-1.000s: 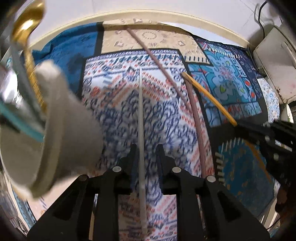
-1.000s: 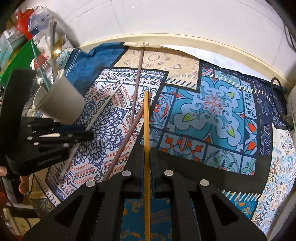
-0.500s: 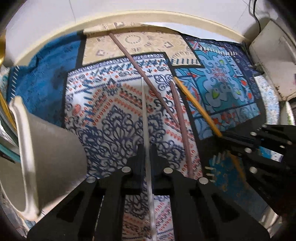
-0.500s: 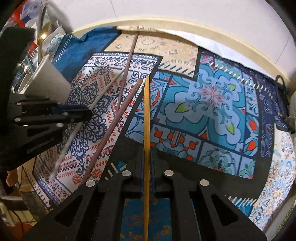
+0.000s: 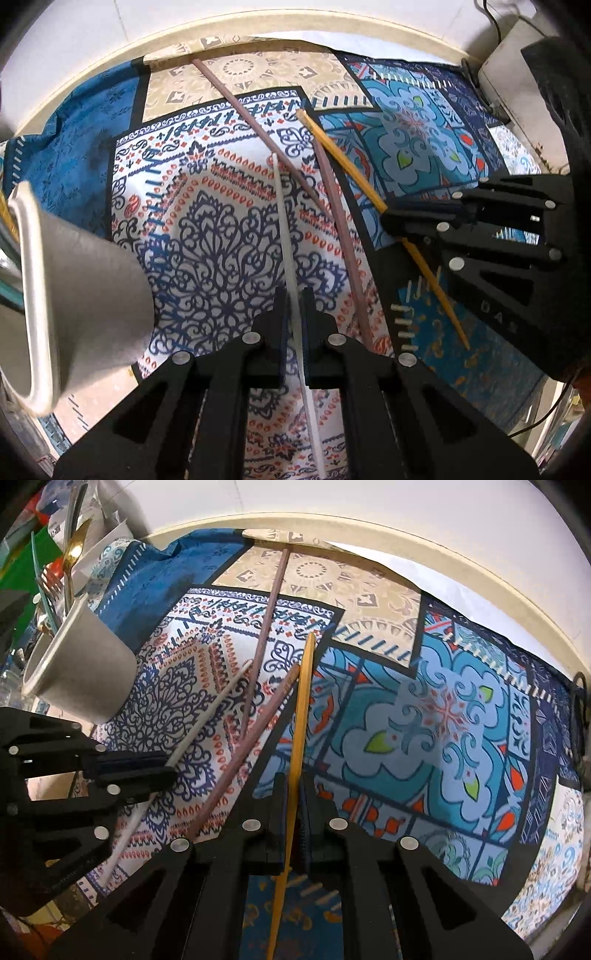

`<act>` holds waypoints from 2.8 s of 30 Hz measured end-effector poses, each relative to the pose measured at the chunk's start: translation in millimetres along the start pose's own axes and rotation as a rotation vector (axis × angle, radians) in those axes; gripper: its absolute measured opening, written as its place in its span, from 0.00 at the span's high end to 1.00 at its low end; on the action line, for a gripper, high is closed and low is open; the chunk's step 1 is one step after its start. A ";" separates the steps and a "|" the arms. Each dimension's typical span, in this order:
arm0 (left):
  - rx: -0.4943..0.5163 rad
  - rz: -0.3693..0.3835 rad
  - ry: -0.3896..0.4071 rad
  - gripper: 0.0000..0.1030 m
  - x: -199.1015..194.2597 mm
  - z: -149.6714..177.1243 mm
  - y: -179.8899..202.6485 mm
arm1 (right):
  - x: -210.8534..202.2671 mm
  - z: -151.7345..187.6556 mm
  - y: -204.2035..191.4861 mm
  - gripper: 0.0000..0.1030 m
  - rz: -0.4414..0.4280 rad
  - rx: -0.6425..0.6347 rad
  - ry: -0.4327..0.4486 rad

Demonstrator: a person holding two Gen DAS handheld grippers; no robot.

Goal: Organize utensils
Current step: 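Grasp a white stick with the left tool while the right tool grasps a yellow stick, then lower the white stick into the cup with the left tool while the right tool lowers the yellow stick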

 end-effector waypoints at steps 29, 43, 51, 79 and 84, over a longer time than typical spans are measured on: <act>-0.133 -0.044 0.271 0.97 -105.6 44.2 -30.3 | -51.5 23.2 -28.8 0.97 0.005 -0.028 0.091; -0.374 -0.072 0.396 0.97 -154.0 79.1 -95.1 | 13.1 -18.6 -19.9 0.75 0.036 -0.022 -0.021; -0.421 -0.073 0.430 0.97 -163.8 82.0 -108.1 | 20.4 -29.8 -33.4 0.94 0.108 -0.086 -0.012; -0.455 -0.107 0.627 0.97 -239.8 66.3 -132.1 | -126.4 -35.3 -92.6 0.94 -0.012 -0.174 0.412; -0.471 -0.131 0.648 0.97 -246.7 61.5 -143.3 | -151.4 -52.1 -113.8 0.94 -0.041 -0.204 0.499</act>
Point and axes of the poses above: each gripper's, at about its wrist camera, not at the fingertips, and x roughly the way its jaws point, y to its right, z to its underside, the point moved 2 cm from there along x, roughly the way its jaws point, and after that the axes turned 12 degrees about -z, right-handed, at the moved point
